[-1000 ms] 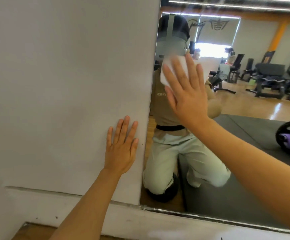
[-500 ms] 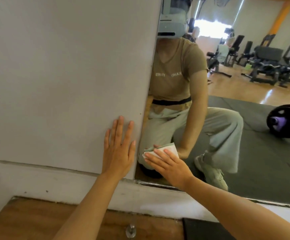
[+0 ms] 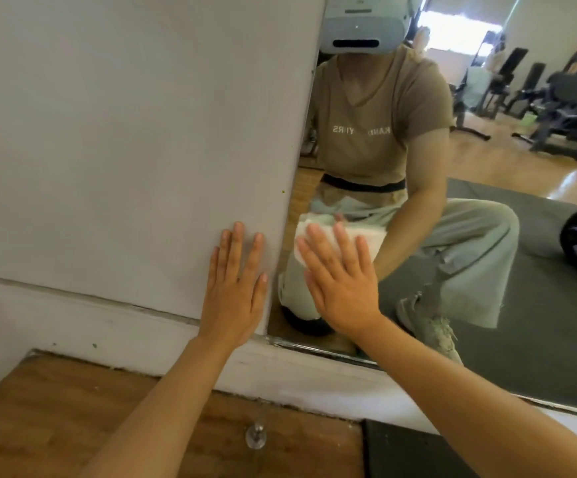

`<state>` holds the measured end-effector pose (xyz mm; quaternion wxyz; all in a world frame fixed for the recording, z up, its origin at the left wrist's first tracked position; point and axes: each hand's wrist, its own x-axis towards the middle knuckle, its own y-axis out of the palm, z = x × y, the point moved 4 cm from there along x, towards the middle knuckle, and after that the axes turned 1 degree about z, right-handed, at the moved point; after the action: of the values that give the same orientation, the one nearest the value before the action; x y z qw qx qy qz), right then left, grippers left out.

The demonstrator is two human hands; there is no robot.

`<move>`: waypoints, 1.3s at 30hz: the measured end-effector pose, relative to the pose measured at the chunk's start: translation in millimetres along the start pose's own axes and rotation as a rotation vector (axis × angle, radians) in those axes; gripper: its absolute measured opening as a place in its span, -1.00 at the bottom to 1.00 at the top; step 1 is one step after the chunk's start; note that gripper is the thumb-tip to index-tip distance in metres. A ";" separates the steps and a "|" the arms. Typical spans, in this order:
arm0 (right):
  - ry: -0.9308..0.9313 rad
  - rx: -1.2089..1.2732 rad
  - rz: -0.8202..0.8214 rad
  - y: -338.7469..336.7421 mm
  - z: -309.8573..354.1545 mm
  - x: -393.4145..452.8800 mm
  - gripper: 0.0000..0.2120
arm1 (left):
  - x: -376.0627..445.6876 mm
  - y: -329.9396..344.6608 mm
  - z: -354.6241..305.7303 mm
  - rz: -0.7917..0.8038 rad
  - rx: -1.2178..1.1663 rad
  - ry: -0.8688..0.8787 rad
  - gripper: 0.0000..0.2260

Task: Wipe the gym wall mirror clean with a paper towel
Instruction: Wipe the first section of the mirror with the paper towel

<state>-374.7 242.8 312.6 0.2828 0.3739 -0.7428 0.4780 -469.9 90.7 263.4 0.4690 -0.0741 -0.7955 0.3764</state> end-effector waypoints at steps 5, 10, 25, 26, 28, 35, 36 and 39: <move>-0.238 -0.102 0.321 55.3 48.1 -104.3 -0.45 | -5.9 3.9 0.9 0.024 -0.010 -0.024 -0.44; -0.346 -0.192 0.413 67.4 59.9 -137.1 -0.14 | -19.0 10.6 -2.1 0.060 -0.003 -0.058 -0.44; 0.009 -0.179 0.028 -36.1 -50.2 -27.7 -0.29 | -31.6 26.8 -26.3 0.060 -0.157 -0.120 -0.44; 0.054 -0.141 -0.005 -42.3 -56.3 -23.6 -0.32 | -33.1 29.3 -29.7 0.056 -0.160 -0.120 -0.44; 0.081 -0.105 -0.015 -43.0 -59.5 -28.3 -0.39 | -34.6 34.5 -36.8 0.044 -0.172 -0.129 -0.41; -0.159 -0.167 0.303 15.6 -25.2 -144.8 -0.36 | -41.6 47.3 -55.7 0.033 -0.152 -0.065 -0.40; -0.198 -0.172 0.352 21.0 -23.0 -162.0 -0.32 | -41.0 49.5 -55.8 0.027 -0.147 -0.078 -0.40; -0.275 -0.169 0.470 28.3 -23.4 -199.2 -0.12 | -41.4 54.7 -59.2 0.016 -0.153 -0.125 -0.39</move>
<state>-285.0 328.7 152.6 0.0912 0.2280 -0.8776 0.4117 -412.6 141.2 214.6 0.4084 -0.0927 -0.8490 0.3222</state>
